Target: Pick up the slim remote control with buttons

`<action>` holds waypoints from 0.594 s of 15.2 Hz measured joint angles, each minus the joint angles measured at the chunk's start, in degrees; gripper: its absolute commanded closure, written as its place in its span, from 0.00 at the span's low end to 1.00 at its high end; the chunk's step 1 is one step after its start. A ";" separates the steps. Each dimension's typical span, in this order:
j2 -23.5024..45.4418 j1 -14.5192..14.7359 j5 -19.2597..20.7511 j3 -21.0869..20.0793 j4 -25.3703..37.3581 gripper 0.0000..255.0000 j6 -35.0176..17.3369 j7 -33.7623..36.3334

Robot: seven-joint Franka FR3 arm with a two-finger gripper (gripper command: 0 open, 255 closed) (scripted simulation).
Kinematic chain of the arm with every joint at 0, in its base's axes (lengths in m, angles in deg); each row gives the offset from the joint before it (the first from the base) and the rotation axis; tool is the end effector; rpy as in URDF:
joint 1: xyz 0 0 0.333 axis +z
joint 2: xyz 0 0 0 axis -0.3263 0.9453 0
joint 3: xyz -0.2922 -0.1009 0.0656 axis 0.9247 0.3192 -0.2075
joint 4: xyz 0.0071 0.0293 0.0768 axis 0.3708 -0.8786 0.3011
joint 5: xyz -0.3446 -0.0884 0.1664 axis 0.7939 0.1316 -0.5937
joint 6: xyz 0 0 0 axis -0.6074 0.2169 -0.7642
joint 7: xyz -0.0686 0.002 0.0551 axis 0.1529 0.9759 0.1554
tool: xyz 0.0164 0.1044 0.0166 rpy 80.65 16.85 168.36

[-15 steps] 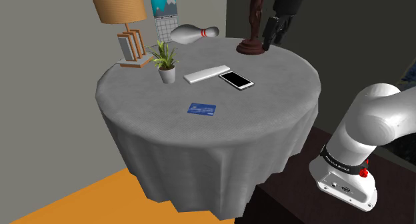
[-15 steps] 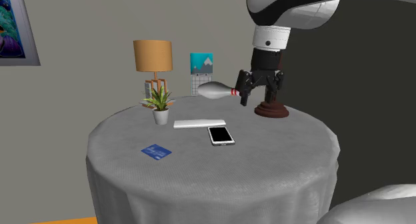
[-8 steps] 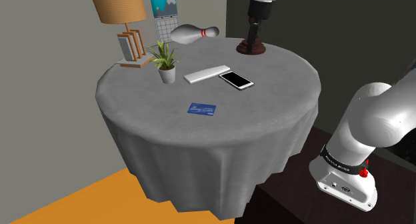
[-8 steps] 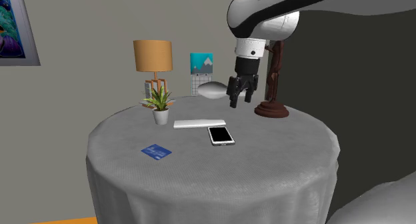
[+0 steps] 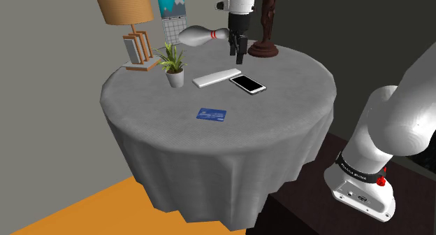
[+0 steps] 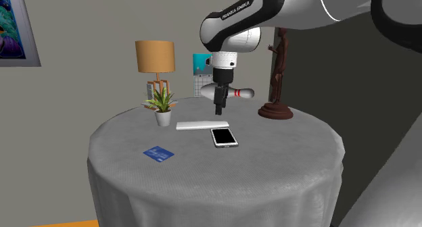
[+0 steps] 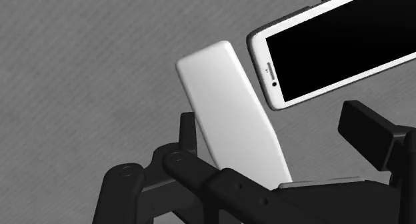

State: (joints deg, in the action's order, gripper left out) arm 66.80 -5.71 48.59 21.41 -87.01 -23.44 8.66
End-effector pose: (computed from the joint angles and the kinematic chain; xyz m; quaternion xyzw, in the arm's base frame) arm 0.4977 0.0860 0.5588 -0.8770 -0.4797 -0.0269 0.0076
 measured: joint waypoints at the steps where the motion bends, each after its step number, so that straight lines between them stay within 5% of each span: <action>1: 2.45 0.70 0.00 -0.26 1.89 0.00 -0.07 -2.76; 5: 9.79 2.87 0.44 -1.57 8.20 0.00 0.87 -13.14; 9: 11.66 3.30 0.53 -1.99 7.69 0.00 -1.12 -15.16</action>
State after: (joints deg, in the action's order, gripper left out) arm 78.46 -2.40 49.12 19.42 -79.32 -24.56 -6.49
